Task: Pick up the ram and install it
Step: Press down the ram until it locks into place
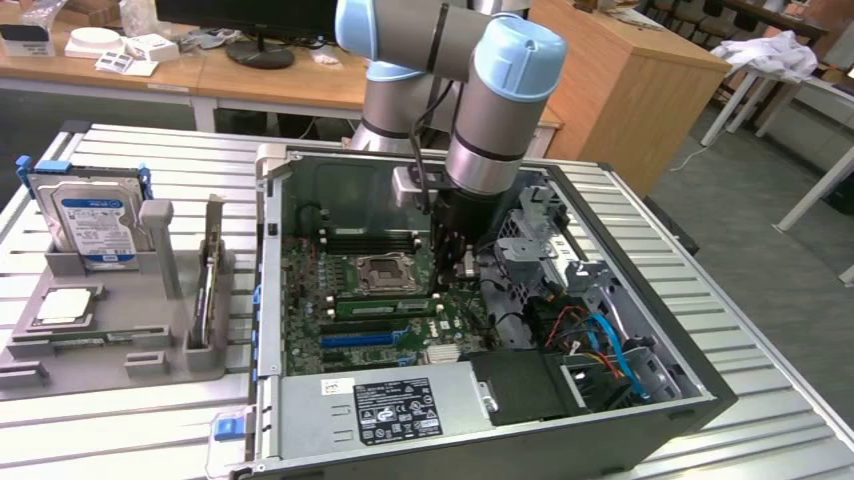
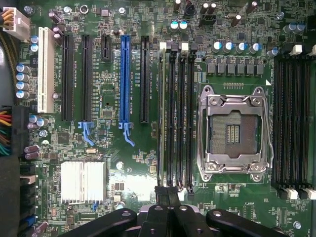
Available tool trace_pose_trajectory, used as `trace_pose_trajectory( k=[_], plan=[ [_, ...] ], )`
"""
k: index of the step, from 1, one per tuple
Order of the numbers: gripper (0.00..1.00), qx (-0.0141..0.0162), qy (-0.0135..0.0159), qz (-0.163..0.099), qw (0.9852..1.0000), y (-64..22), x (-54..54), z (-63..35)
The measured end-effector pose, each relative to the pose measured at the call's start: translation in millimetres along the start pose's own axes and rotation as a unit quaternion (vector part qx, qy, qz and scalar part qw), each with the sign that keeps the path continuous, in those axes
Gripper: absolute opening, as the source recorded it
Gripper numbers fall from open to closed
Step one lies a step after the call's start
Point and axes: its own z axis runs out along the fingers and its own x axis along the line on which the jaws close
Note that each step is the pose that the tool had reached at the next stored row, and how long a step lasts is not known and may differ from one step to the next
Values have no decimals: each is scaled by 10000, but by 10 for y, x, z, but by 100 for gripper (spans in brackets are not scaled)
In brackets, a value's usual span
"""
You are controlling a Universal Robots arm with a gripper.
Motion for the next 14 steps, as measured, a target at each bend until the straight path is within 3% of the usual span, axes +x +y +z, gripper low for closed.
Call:
trace_pose_trajectory(
  k=[14],
  plan=[
    [11, 0, -1, 0, 10000, 0, 0, 25]
  ],
)
